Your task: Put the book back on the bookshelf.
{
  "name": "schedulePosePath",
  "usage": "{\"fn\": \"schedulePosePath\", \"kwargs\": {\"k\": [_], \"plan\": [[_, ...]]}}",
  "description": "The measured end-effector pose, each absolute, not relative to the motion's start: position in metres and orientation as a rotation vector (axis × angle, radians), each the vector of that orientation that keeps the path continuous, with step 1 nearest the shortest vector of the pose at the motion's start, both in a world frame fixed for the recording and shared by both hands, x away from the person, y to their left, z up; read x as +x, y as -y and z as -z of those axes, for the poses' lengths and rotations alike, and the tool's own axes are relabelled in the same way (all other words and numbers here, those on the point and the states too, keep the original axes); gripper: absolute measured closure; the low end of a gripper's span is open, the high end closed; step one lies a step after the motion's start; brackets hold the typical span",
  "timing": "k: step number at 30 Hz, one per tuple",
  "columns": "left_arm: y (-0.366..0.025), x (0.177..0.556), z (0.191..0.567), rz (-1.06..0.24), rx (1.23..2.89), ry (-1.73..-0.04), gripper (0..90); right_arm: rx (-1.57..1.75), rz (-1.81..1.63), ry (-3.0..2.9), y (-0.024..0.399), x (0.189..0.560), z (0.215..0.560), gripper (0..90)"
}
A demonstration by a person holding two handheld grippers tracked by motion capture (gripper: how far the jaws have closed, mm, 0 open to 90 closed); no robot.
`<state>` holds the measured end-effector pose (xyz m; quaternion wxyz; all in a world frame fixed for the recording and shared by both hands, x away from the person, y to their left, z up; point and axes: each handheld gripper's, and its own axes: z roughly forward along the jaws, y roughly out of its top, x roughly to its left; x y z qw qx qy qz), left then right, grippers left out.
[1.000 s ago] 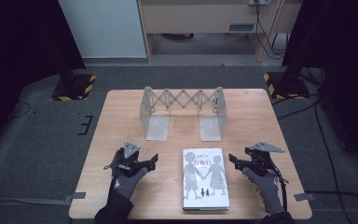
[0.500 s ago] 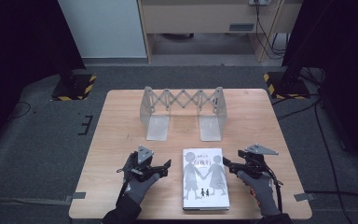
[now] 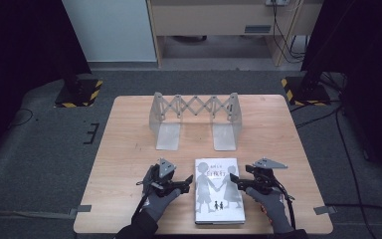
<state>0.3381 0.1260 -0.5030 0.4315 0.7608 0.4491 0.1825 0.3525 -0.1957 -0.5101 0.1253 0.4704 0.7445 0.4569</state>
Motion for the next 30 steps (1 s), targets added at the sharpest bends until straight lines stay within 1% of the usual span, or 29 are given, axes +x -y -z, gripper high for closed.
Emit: {"fn": "schedulePosePath", "kwargs": {"k": [12,23,30], "plan": [[-0.104,0.336,0.513,-0.421,1.964,-1.070,11.0,1.369,-1.346,-2.206,0.187,0.354,0.516,22.9],[-0.103,0.337,0.519,-0.411,1.942,-1.043,7.2,1.384,-1.372,-2.249,0.179,0.357,0.521,22.6],[-0.105,0.339,0.519,-0.391,1.938,-1.040,6.6,1.348,-1.446,-2.200,0.181,0.355,0.512,23.6]]}}
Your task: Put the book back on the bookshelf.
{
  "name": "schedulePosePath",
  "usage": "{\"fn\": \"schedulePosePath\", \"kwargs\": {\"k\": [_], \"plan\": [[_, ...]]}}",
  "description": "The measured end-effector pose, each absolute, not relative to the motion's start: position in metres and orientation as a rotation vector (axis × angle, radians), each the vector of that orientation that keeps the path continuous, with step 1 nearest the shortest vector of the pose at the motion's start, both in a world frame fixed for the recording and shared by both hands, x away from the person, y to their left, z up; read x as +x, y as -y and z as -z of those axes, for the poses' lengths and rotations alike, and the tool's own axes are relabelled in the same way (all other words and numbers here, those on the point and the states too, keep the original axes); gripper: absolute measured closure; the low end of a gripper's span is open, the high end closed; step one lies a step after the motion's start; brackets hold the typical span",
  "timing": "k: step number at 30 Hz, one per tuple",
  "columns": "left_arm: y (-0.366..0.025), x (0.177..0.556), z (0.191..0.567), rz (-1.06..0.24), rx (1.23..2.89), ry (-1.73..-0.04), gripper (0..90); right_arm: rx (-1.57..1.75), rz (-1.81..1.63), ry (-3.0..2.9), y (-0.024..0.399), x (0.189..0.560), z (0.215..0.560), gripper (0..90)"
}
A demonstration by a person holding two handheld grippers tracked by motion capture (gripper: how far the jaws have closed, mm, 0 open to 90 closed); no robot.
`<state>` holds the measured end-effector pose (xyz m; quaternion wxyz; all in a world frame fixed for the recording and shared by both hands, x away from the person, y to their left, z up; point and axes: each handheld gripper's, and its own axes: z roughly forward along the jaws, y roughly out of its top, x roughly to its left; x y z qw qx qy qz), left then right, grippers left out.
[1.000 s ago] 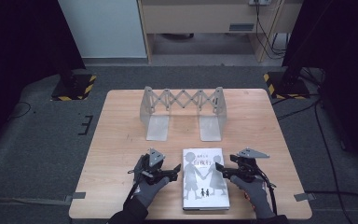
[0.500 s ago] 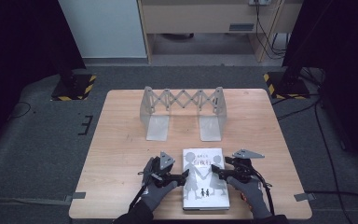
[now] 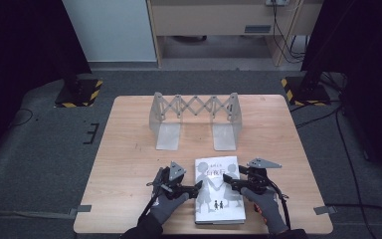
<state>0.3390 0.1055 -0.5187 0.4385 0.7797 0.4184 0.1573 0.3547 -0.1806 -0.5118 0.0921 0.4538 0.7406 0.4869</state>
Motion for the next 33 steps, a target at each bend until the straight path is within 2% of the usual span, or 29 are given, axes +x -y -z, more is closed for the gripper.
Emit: {"fn": "schedulePosePath", "kwargs": {"k": [6,14,16,17,20,24,25,26,28,30,33], "plan": [[-0.107,0.339,0.519,-0.390,1.933,-1.040,5.9,1.346,-1.566,-2.150,0.177,0.356,0.505,26.1],[-0.107,0.340,0.520,-0.380,1.919,-1.053,4.9,1.352,-1.566,-2.178,0.167,0.357,0.508,29.5],[-0.107,0.340,0.520,-0.378,1.916,-1.054,4.6,1.369,-1.569,-2.192,0.167,0.357,0.509,32.0],[-0.107,0.340,0.520,-0.378,1.915,-1.055,4.3,1.383,-1.579,-2.218,0.166,0.357,0.510,37.4],[-0.108,0.340,0.521,-0.384,1.915,-1.045,3.9,1.412,-1.594,-2.256,0.162,0.357,0.513,37.4],[-0.109,0.341,0.522,-0.366,1.905,-1.060,3.2,1.426,-1.603,-2.241,0.162,0.359,0.513,42.9],[-0.109,0.341,0.522,-0.363,1.904,-1.061,3.2,1.445,-1.602,-2.238,0.163,0.359,0.514,45.2],[-0.109,0.341,0.522,-0.362,1.902,-1.061,3.6,1.476,-1.614,-2.226,0.165,0.360,0.514,51.2],[-0.110,0.340,0.522,-0.344,1.903,-1.062,6.5,1.518,-1.645,-2.210,0.167,0.361,0.514,56.9],[-0.110,0.341,0.522,-0.334,1.891,-1.054,7.3,1.525,-1.657,-2.204,0.168,0.362,0.513,57.6],[-0.110,0.341,0.522,-0.307,1.867,-1.052,14.4,1.514,-1.664,-2.194,0.168,0.361,0.510,61.2]]}}
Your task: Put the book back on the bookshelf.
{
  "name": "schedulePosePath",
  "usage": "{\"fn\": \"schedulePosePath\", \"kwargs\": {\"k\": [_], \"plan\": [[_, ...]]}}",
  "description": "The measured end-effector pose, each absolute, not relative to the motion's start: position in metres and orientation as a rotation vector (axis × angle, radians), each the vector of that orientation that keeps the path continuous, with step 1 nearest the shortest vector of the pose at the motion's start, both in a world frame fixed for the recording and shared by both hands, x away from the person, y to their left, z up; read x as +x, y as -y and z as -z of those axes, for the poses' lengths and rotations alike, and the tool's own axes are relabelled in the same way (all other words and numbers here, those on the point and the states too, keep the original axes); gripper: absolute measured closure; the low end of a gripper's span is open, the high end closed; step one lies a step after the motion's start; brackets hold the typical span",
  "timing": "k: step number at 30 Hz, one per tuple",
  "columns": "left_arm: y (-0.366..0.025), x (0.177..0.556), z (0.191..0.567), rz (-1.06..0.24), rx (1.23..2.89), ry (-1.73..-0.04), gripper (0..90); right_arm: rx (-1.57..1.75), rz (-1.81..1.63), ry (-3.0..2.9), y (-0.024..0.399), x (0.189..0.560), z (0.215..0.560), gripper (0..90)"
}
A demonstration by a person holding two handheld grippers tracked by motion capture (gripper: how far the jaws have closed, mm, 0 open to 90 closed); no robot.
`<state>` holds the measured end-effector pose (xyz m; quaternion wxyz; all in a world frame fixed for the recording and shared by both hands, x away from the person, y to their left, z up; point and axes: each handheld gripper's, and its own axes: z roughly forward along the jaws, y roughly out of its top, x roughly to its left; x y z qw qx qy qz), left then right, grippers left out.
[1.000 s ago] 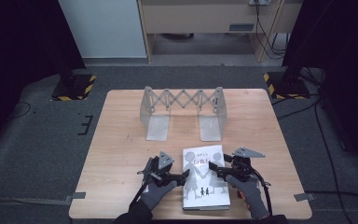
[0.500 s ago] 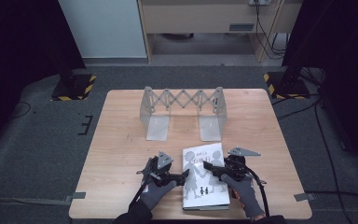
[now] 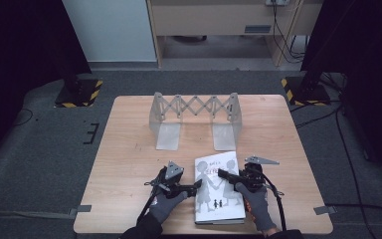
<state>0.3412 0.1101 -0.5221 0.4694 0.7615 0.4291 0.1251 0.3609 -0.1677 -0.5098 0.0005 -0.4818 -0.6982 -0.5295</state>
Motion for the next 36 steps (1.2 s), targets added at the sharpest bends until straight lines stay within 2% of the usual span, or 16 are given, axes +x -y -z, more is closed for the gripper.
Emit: {"fn": "schedulePosePath", "kwargs": {"k": [8,13,15,21,36], "plan": [[-0.112,0.342,0.520,-0.225,1.818,-1.040,15.1,-1.476,1.748,2.190,0.169,0.356,0.497,69.1],[-0.111,0.343,0.519,-0.172,1.780,-1.031,10.9,-1.414,1.841,2.168,0.173,0.352,0.486,73.8],[-0.111,0.344,0.520,-0.141,1.765,-1.029,5.8,-1.375,1.881,2.157,0.175,0.350,0.482,75.4],[-0.103,0.345,0.524,0.004,1.734,-0.960,0.0,-1.319,1.909,2.135,0.175,0.350,0.481,77.7],[-0.103,0.353,0.530,0.073,1.722,-0.950,0.0,-1.325,1.919,2.082,0.178,0.351,0.486,78.3]]}}
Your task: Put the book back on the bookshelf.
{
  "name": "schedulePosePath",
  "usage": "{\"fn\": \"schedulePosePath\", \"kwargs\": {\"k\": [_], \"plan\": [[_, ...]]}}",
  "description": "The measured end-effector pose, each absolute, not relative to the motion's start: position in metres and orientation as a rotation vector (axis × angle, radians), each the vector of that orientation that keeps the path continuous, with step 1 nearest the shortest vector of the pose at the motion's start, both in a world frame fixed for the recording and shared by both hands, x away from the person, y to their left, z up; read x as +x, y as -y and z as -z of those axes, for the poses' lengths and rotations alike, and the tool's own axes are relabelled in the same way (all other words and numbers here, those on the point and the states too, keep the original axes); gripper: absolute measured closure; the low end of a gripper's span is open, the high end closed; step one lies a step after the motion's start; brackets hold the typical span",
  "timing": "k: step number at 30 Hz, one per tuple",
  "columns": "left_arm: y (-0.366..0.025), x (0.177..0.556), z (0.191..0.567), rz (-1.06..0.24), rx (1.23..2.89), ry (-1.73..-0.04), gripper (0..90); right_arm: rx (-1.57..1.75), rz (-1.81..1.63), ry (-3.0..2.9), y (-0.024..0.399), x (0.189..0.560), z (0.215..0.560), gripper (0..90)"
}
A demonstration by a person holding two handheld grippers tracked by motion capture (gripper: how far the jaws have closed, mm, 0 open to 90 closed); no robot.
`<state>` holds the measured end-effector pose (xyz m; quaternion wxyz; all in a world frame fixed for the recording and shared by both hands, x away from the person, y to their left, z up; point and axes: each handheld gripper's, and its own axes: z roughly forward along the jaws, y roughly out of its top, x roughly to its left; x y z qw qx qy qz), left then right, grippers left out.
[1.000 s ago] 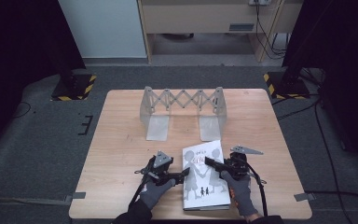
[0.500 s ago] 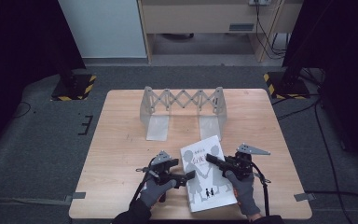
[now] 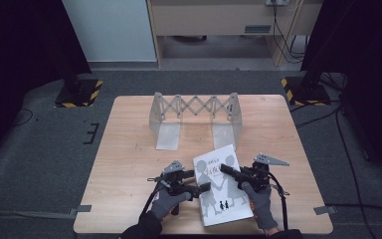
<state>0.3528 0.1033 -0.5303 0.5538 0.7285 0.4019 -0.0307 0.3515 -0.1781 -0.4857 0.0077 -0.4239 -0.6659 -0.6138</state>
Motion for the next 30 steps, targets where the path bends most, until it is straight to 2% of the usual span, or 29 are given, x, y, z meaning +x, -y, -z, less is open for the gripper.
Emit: {"fn": "schedulePosePath", "kwargs": {"k": [12,18,22,25,26,27,30], "plan": [[-0.106,0.348,0.529,0.085,1.707,-0.963,0.0,-1.286,1.931,2.084,0.178,0.350,0.483,78.2],[-0.100,0.348,0.535,0.226,1.666,-0.986,0.0,-1.261,1.932,2.072,0.178,0.351,0.484,78.5],[-0.099,0.349,0.536,0.229,1.671,-1.005,0.0,-1.280,1.904,2.056,0.178,0.353,0.486,77.0],[-0.102,0.351,0.536,0.236,1.685,-1.011,2.4,-1.319,1.855,2.108,0.179,0.357,0.490,72.8],[-0.102,0.351,0.536,0.238,1.690,-1.014,5.2,-1.332,1.841,2.151,0.178,0.357,0.492,68.0],[-0.104,0.352,0.536,0.239,1.694,-1.017,5.2,-1.332,1.841,2.151,0.178,0.357,0.492,68.0],[-0.105,0.352,0.537,0.236,1.705,-1.028,9.2,-1.353,1.780,2.286,0.174,0.356,0.494,55.9]]}}
